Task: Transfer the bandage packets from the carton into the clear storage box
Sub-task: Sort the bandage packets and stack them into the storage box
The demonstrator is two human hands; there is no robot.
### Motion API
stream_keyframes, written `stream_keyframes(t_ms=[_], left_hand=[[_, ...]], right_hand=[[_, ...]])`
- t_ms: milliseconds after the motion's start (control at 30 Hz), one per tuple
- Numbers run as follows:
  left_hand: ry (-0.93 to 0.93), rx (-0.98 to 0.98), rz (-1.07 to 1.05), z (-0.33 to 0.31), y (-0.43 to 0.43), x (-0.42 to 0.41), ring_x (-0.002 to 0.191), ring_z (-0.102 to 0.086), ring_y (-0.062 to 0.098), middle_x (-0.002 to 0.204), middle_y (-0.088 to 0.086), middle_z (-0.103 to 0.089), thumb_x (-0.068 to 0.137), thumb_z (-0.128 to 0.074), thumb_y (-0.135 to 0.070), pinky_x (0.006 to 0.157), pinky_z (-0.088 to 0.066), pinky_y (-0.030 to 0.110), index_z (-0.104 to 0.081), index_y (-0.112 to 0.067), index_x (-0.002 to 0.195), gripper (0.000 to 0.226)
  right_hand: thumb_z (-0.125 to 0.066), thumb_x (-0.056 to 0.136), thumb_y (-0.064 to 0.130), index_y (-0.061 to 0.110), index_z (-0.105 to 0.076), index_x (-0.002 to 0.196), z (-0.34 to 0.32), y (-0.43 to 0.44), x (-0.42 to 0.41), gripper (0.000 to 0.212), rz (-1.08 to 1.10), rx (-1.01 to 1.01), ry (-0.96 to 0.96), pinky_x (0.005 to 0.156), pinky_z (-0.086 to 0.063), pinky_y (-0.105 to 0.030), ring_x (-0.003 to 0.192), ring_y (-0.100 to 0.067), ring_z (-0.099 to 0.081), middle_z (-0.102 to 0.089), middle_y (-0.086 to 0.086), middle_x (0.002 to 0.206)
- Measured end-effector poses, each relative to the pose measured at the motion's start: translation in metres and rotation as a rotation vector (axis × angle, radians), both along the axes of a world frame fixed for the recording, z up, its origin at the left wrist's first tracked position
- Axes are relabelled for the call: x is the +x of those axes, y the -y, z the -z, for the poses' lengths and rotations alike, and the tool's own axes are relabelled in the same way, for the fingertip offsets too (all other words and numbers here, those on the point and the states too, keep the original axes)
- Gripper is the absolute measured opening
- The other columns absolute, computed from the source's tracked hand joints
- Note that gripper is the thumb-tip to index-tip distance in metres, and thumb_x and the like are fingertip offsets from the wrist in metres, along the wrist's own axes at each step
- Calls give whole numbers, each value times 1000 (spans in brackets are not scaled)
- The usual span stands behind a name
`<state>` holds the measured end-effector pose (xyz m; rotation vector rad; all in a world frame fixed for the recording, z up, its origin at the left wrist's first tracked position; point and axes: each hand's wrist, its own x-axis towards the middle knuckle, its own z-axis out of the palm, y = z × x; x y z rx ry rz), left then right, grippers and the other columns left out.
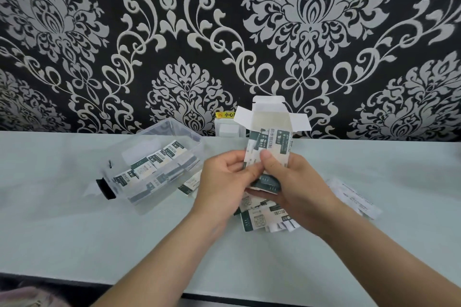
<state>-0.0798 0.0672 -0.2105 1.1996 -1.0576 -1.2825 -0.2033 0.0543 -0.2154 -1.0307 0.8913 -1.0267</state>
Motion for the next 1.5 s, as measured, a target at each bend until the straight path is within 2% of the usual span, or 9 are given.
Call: stream_keyframes(t_ms=[133, 267, 400, 767, 900, 967, 1267, 1400, 1500], left_hand=[[864, -169, 9, 0, 10, 19, 87, -65, 5, 90, -14, -72, 87, -69, -27, 75, -50, 23, -74, -29, 98, 12], [1421, -81, 309, 14, 4, 13, 113, -45, 17, 118, -6, -55, 80, -64, -58, 87, -43, 33, -59, -28, 123, 53], [1386, -69, 261, 16, 10, 12, 109, -53, 18, 115, -5, -59, 78, -72, -50, 85, -46, 32, -60, -28, 121, 50], [1075, 98, 172, 2, 26, 35, 62, -63, 14, 66, -6, -70, 74, -82, -35, 55, -44, 25, -73, -21, 71, 17], [337, 96, 46, -8, 19, 33, 66, -71, 17, 77, 3, -76, 82, -73, -9, 61, -56, 28, -74, -9, 90, 8], [202, 90, 54, -4, 14, 23, 75, -73, 20, 83, 4, -77, 87, -68, -10, 71, -58, 35, -73, -13, 93, 9], [1007, -369, -119, 23, 11, 15, 92, -48, 17, 93, -3, -52, 100, -35, -41, 79, -40, 31, -61, -19, 102, 33], [1031, -332, -96, 28, 4, 6, 102, -35, 17, 104, -7, -33, 87, -15, -51, 91, -39, 43, -51, -22, 129, 62], [931, -312, -13, 26, 4, 6, 110, -35, 15, 107, -11, -32, 91, -40, -39, 98, -38, 41, -47, -37, 131, 41]], right_hand=[[-44, 101, 20, 8, -66, 109, -9, 9, -23, 25, 108, -71, -204, 80, -60, -36, 92, -25, -73, -75, -10, 100], [-46, 102, 25, 14, -69, 107, -15, 8, -40, 26, 61, -154, -569, 83, -57, -43, 86, -16, -73, -77, 1, 92], [-48, 100, 24, 17, -68, 95, -15, 0, -46, 22, 26, -194, -823, 80, -57, -41, 82, -14, -71, -75, 3, 89], [-47, 101, 21, 16, -67, 90, -14, -3, -39, 23, 60, -110, -726, 79, -58, -43, 76, -16, -73, -77, 1, 82], [-44, 102, 21, 16, -64, 106, -10, 1, -23, 21, 87, 4, -444, 71, -61, -41, 78, -21, -75, -77, -4, 86], [-43, 103, 21, 15, -63, 111, -9, -1, -11, 22, 69, 111, -231, 70, -62, -39, 80, -23, -75, -77, -6, 88], [-39, 103, 21, 9, -65, 115, 1, -9, 18, 30, -9, 254, 224, 87, -54, -48, 96, -27, -71, -73, -17, 106], [-44, 103, 21, 13, -66, 115, 3, -7, 16, 26, 44, 266, 224, 66, -59, -35, 84, -22, -73, -75, -13, 101], [-50, 100, 23, 16, -66, 115, 5, -5, 10, 24, 75, 222, 175, 69, -60, -35, 84, -20, -73, -76, -9, 99]])
